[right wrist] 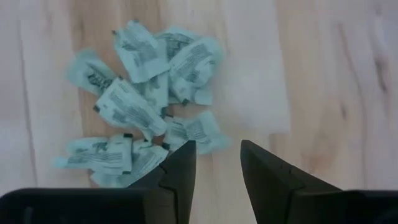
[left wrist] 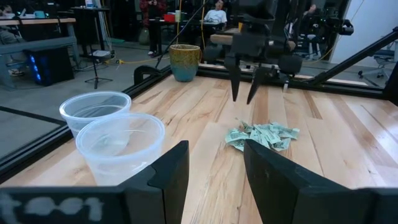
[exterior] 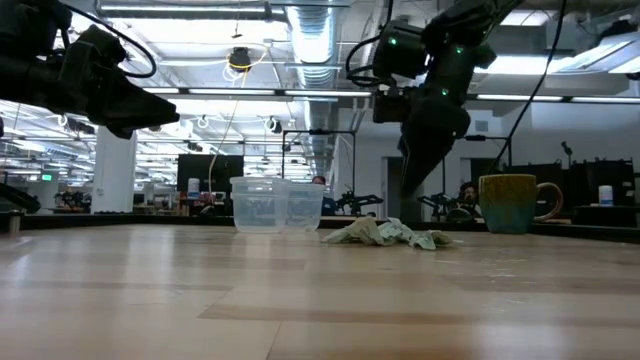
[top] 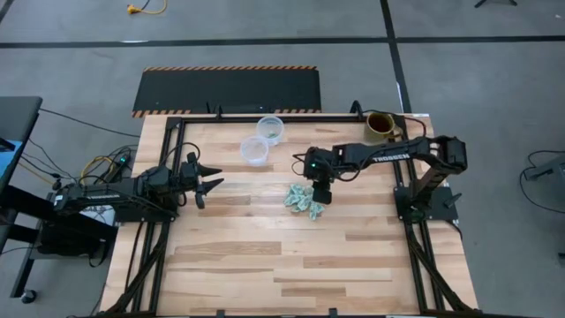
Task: Pick and place items into bin
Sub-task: Put the stevia packet into the top bin
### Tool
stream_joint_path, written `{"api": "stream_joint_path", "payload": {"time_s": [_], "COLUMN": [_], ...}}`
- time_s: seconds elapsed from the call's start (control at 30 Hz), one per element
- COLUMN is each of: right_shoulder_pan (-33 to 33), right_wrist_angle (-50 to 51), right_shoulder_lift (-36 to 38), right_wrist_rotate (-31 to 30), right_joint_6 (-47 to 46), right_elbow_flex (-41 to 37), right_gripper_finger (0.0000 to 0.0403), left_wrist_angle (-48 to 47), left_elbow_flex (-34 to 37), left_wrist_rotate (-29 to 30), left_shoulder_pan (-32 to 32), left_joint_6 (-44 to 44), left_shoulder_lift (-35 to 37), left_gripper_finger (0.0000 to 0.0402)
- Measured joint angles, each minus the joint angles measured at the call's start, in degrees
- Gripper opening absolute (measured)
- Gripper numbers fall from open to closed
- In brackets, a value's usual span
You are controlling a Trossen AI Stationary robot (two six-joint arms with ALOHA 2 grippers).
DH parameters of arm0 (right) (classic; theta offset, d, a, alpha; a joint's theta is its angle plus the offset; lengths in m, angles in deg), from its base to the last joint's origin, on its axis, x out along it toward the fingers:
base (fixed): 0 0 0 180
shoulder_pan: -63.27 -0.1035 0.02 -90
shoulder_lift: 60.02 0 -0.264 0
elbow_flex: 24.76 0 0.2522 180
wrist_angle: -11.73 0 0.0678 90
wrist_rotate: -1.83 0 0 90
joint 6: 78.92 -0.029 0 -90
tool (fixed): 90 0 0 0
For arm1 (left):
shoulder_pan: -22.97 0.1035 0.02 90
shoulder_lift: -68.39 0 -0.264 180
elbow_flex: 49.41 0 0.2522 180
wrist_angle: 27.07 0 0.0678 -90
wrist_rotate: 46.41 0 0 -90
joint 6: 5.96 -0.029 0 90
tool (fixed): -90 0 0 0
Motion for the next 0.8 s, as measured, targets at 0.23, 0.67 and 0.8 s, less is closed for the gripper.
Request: {"api": "stream_joint_path", "payload": {"time_s": [0.23, 0.67, 0.8], "right_shoulder_pan": [-0.35, -0.74, -0.77], "right_wrist_angle": [-4.74, -7.91, -7.87], "right_shoulder_lift": [0.00, -1.99, -5.50], "right_wrist_rotate": [0.43, -0.25, -0.24], "right_joint_6": [0.42, 3.79, 3.92], "right_elbow_flex": [-3.39, -3.61, -3.59], "right_gripper_finger": [0.0119, 0.0119, 0.0119], "left_wrist_angle": [0.00, 0.00, 0.02], "left_elbow_flex": [0.01, -0.01, 0.00], "left_wrist_rotate": [0.00, 0.00, 0.00], "left_shoulder_pan": [-0.02, -0.02, -0.02], "left_joint_6": [0.00, 0.00, 0.00], "left_shoulder_lift": [-0.01, -0.01, -0.01], "left_gripper_finger": [0.0143, 0.0143, 0.0143]}}
